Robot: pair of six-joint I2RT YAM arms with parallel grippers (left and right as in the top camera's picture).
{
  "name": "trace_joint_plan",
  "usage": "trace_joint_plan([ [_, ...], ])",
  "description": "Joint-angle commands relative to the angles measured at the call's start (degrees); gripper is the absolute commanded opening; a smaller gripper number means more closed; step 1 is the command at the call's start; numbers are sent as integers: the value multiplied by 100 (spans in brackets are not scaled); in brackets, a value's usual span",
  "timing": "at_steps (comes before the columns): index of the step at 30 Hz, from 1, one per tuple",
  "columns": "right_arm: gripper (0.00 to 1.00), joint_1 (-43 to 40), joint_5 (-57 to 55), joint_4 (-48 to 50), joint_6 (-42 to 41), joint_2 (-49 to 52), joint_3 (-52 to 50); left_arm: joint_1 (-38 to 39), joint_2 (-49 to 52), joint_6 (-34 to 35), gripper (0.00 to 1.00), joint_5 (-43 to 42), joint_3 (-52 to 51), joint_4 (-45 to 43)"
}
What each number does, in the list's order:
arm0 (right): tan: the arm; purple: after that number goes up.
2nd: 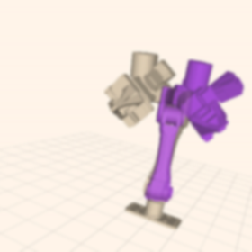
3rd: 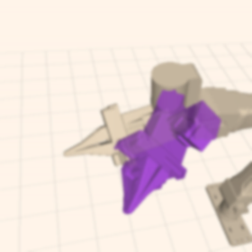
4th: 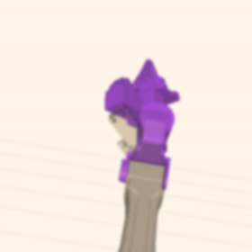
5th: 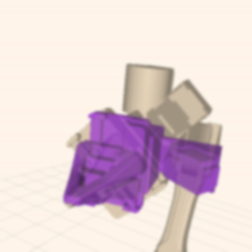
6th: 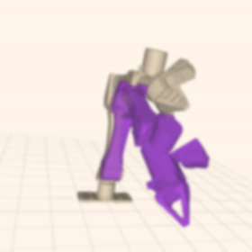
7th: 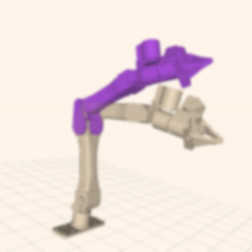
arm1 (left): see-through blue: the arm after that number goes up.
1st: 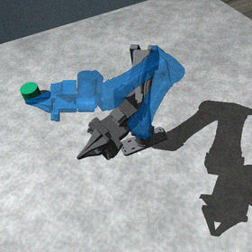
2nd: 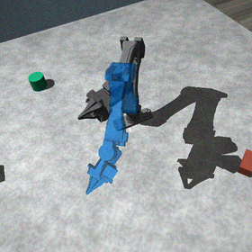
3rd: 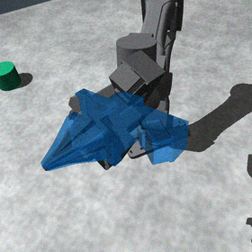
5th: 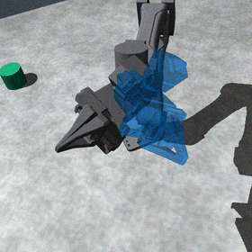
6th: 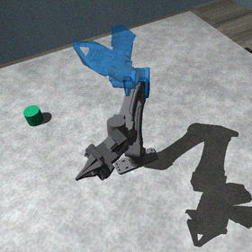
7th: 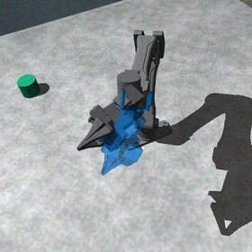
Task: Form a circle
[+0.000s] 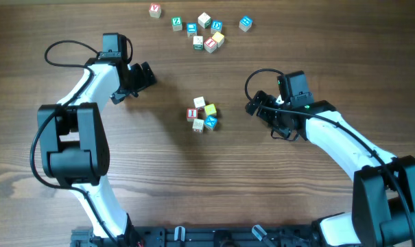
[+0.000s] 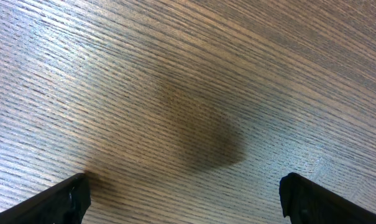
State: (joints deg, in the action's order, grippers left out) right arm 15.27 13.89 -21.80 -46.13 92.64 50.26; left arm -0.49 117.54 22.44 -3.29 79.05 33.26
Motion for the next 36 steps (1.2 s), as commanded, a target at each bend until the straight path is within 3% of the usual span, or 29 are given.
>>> trace_joint_plan([
  [1,100,9,-76,17,96,-103,-2,-37,76,55,100,-7,-37,42],
  [9,100,9,-76,17,96,-103,-2,-20,-170,55,100,-7,-39,44],
  [13,100,9,-76,17,98,-103,-2,-22,-1200,55,100,-7,-39,44],
  [17,100,9,-76,17,96,-103,-2,-22,-2736,55,100,-7,-39,44],
  [18,100,9,-76,17,96,-103,-2,-22,-3569,55,100,-7,-39,42],
  [25,100,9,-76,17,96,-103,-2,-22,-5888,55,100,-7,-39,46],
  [29,100,9,-76,17,96,-103,-2,-22,-6524,55,100,-7,-39,225],
  [34,100,9,-76,17,98,-103,-2,-22,-6699,55,100,-7,-66,1421],
  [36,100,9,-76,17,98,-103,-2,-22,-6841,55,100,-7,-348,1458],
])
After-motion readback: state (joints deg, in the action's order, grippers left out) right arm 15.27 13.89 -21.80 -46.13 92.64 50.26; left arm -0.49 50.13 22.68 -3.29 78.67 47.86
